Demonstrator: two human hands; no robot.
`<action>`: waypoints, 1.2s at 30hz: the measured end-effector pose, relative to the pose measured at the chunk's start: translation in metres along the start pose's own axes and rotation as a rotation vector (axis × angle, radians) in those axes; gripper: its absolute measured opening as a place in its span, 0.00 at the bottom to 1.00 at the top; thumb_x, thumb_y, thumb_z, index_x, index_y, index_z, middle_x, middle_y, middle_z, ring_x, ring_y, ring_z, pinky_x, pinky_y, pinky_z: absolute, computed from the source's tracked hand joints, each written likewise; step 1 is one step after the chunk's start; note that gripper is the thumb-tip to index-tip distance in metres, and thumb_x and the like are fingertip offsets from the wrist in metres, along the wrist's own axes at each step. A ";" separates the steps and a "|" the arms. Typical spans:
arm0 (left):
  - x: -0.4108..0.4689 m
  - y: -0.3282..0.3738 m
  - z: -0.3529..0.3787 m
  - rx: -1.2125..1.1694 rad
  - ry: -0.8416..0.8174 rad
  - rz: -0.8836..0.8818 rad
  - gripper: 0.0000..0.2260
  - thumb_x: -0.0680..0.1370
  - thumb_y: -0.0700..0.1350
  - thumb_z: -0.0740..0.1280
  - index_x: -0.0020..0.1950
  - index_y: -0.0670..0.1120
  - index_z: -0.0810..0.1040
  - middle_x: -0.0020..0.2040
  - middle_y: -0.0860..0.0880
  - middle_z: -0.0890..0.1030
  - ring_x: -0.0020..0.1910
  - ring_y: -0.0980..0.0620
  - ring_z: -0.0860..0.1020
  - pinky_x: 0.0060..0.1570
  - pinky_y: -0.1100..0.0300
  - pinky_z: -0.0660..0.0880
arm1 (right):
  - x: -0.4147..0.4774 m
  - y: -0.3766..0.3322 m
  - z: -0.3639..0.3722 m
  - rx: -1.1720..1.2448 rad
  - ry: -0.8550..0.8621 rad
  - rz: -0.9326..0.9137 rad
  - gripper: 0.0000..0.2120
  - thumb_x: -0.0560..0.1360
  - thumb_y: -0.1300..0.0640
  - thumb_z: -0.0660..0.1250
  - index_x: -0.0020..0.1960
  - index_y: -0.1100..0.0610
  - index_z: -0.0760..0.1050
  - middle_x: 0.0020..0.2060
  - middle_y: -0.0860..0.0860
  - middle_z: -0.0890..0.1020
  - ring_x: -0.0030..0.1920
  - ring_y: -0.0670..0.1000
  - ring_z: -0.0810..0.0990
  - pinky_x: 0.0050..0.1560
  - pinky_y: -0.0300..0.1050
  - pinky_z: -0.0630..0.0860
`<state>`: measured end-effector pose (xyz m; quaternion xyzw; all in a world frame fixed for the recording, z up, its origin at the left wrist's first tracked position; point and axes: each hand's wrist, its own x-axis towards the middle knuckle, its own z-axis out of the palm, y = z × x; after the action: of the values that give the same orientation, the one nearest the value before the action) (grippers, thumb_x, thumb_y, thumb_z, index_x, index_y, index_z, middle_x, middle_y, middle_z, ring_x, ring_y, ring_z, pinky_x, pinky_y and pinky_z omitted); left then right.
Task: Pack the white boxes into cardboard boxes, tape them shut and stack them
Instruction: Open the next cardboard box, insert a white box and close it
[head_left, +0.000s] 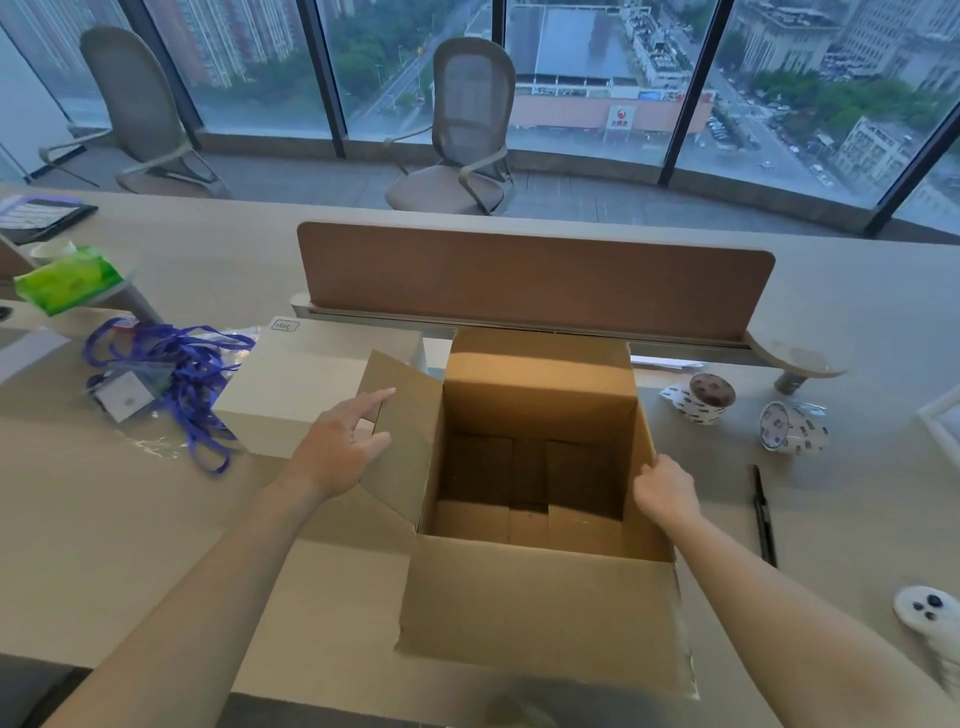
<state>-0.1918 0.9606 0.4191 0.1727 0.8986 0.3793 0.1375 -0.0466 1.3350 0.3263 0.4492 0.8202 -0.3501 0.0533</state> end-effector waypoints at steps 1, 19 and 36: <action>0.002 0.002 -0.002 0.010 -0.007 0.004 0.21 0.74 0.56 0.65 0.64 0.75 0.69 0.64 0.54 0.76 0.63 0.50 0.74 0.64 0.47 0.74 | 0.000 0.002 -0.001 0.011 0.013 0.007 0.11 0.82 0.58 0.57 0.60 0.61 0.72 0.51 0.58 0.77 0.47 0.56 0.75 0.45 0.48 0.70; 0.054 0.036 0.034 0.430 0.208 0.363 0.25 0.62 0.28 0.75 0.58 0.41 0.81 0.56 0.41 0.78 0.54 0.34 0.76 0.48 0.44 0.76 | 0.037 0.055 -0.026 0.119 -0.012 0.024 0.13 0.84 0.54 0.57 0.61 0.61 0.73 0.56 0.61 0.78 0.51 0.58 0.75 0.52 0.51 0.71; 0.036 0.125 0.012 0.106 0.396 0.473 0.04 0.79 0.42 0.70 0.53 0.47 0.82 0.52 0.54 0.79 0.50 0.58 0.77 0.48 0.75 0.70 | 0.026 0.043 -0.016 0.122 0.018 -0.031 0.14 0.84 0.54 0.55 0.63 0.61 0.71 0.53 0.60 0.78 0.48 0.57 0.74 0.54 0.54 0.73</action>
<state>-0.1941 1.0650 0.4978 0.3064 0.8613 0.3798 -0.1414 -0.0250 1.3782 0.3057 0.4421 0.8045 -0.3964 0.0130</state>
